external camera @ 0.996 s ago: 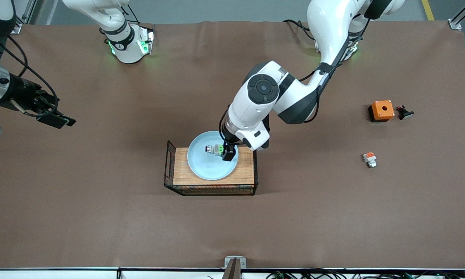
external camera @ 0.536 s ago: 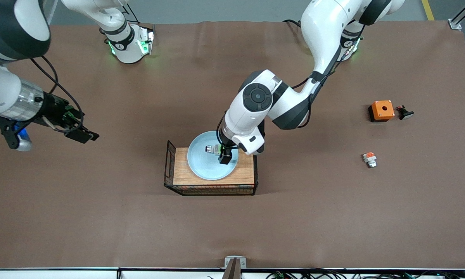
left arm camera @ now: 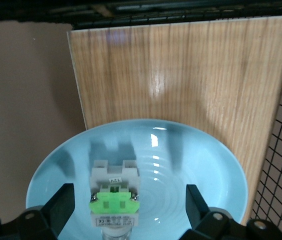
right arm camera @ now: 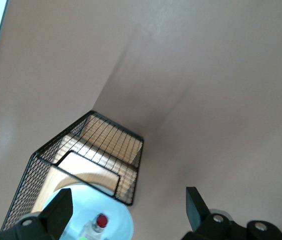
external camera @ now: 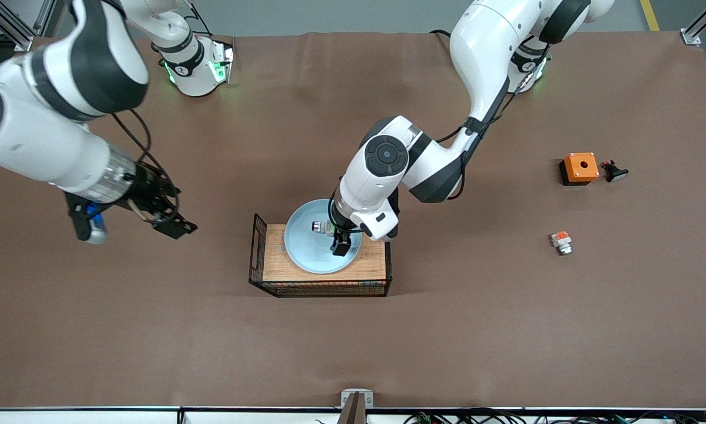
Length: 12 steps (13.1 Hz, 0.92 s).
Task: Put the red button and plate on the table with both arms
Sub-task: 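Grasp the green button with the left gripper while the right gripper approaches, then lift the button with the left gripper while the right gripper reaches the plate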
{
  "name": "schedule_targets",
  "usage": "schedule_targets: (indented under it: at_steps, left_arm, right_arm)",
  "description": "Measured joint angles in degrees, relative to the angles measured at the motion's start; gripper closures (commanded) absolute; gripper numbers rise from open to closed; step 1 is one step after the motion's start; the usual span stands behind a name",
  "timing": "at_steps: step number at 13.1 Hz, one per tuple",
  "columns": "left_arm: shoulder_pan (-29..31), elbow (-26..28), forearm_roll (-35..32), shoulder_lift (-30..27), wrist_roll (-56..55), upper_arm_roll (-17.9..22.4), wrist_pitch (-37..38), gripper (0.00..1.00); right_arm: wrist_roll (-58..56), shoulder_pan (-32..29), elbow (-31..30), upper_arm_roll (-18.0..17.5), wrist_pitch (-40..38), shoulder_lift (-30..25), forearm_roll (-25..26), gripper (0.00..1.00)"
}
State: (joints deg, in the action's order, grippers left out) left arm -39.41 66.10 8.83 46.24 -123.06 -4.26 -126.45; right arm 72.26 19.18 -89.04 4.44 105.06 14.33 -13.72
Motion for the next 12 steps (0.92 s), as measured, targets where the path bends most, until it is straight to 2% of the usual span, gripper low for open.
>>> schedule_targets:
  at_steps: [4, 7, 10, 11, 12]
  left_arm:
    - [-0.6, -1.5, 0.0, 1.3, 0.0, 0.4, -0.3, 0.06]
    - [-0.8, -2.1, 0.0, 1.5, 0.0, 0.4, -0.3, 0.44]
    - [-1.1, -2.4, 0.0, 1.5, 0.0, 0.8, -0.3, 0.91]
    - [-1.1, -2.5, 0.0, 1.5, 0.0, 1.0, -0.3, 1.00]
    - [-1.1, -2.6, 0.0, 1.5, 0.1, 1.2, -0.3, 1.00]
  right_arm:
    - [7.1, 4.3, -0.8, 0.0, 6.0, 2.7, 0.0, 0.00]
    - [8.7, 6.2, -4.6, 0.0, 11.0, 2.6, 0.0, 0.00]
    - [8.9, 7.6, -7.1, 0.0, 13.2, 2.0, 0.0, 0.00]
    - [8.9, 8.1, -7.6, 0.0, 13.4, 1.7, 0.1, 0.00]
    - [8.9, 8.5, -8.1, 0.0, 13.4, 0.9, 0.5, 0.00]
